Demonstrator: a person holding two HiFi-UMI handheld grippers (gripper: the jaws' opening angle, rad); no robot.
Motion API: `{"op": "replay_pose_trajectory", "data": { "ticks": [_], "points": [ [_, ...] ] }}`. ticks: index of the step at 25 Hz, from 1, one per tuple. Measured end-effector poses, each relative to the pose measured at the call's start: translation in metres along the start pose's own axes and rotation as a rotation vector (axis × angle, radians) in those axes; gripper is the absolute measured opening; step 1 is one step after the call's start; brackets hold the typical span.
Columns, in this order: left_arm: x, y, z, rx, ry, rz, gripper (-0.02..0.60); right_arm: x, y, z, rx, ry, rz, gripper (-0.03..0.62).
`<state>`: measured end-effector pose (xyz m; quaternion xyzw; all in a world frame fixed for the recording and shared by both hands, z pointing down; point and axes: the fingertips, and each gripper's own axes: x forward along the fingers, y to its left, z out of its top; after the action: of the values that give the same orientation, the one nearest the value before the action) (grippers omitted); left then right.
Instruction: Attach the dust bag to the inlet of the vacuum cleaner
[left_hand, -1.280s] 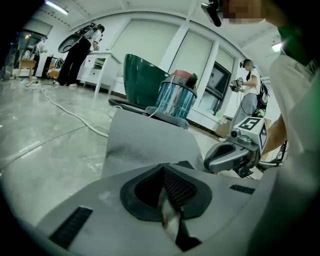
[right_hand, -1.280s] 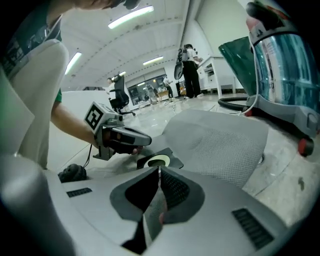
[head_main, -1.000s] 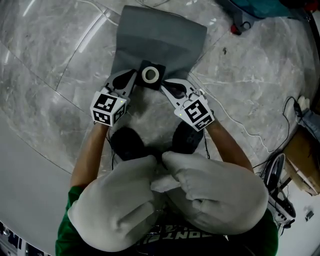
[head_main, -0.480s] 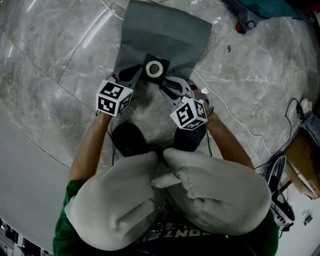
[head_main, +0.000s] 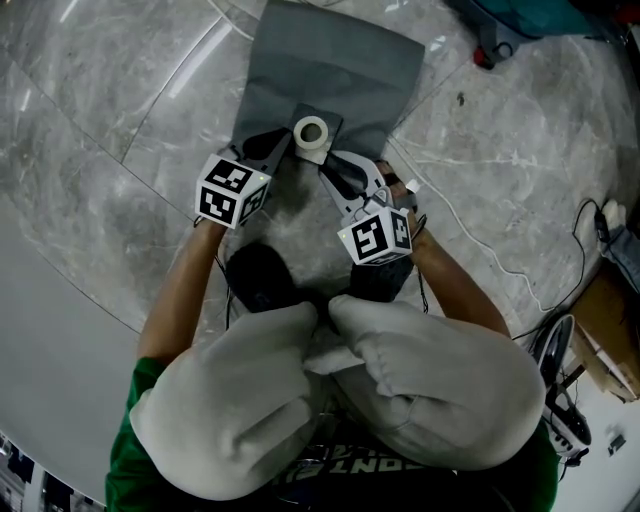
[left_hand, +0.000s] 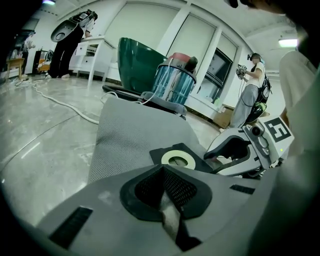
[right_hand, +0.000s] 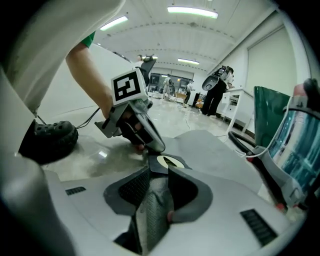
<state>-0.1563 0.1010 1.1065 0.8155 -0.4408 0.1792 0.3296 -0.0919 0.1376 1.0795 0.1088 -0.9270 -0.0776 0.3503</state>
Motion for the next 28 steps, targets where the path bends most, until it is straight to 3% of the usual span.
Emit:
{"op": "replay_pose_trajectory", "data": {
  "ticks": [15,25,28],
  "points": [
    [0.001,-0.018,0.047,-0.047,-0.113,-0.095,0.0,0.008,-0.038,0.023,-0.093,-0.038,-0.121,0.063],
    [0.015,-0.032,0.084,0.08,-0.136,-0.15,0.0,0.027,-0.069,0.03,-0.151,0.005,-0.171,0.047],
    [0.015,-0.034,0.096,0.167,-0.133,-0.151,0.0,0.026,-0.08,0.034,-0.126,-0.01,-0.178,0.031]
  ]
}}
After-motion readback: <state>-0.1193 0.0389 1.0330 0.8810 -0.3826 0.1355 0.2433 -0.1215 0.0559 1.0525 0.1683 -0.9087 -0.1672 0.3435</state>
